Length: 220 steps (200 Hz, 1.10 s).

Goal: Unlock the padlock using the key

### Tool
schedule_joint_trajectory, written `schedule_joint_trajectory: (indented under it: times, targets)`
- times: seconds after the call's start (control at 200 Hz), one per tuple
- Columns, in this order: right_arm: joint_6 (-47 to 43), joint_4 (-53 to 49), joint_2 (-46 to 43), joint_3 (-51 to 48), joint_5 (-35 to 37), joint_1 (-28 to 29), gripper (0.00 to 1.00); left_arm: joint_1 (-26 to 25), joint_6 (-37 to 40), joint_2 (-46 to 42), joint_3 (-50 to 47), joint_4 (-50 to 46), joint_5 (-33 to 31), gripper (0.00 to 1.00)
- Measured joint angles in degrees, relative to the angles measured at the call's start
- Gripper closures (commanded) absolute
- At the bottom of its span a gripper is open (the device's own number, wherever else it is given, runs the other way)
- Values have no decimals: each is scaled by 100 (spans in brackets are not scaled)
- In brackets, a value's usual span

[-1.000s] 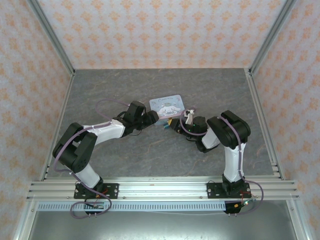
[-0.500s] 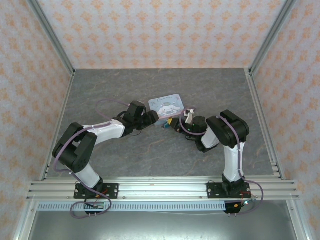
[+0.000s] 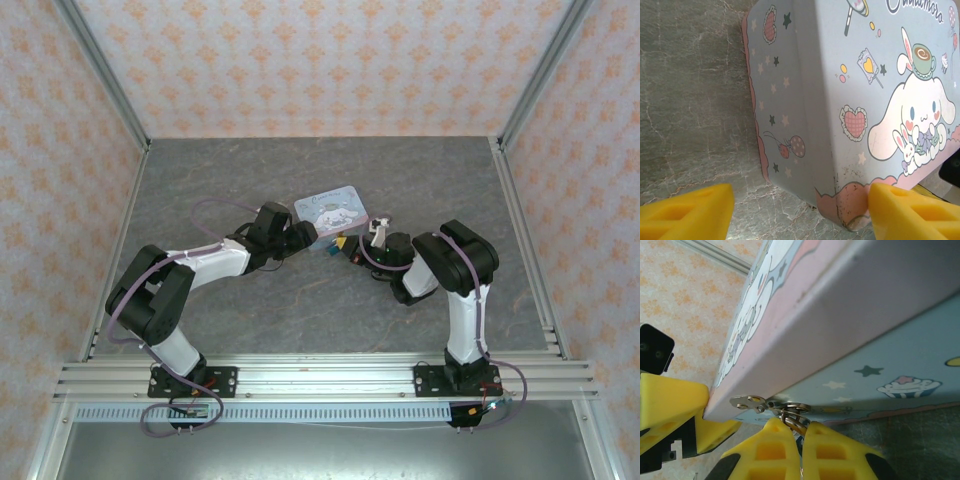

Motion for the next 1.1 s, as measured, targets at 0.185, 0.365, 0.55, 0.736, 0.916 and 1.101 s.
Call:
schedule_joint_trajectory:
  times: [0.185,0.365,0.55,0.736,0.916,1.101]
  targets:
    - [-20,44,-2,-37,2,-4,93,0,-39,15,2,31,0,30]
    - [-24,151,-4,-120,17,-26,97,-2,-46,24,2,55,2,30]
    - [-22,181,-4,-136,17,-37,100,-24,-48,24,2,57,-17,30]
    - [-20,181,-31,-173,22,-42,100,-28,-48,24,2,57,-37,30]
    - [26,168,-94,-247,125,-76,100,-37,-48,24,2,57,-39,30]
    - [168,61,-260,-293,350,-79,100,-37,-61,24,0,59,-39,29]
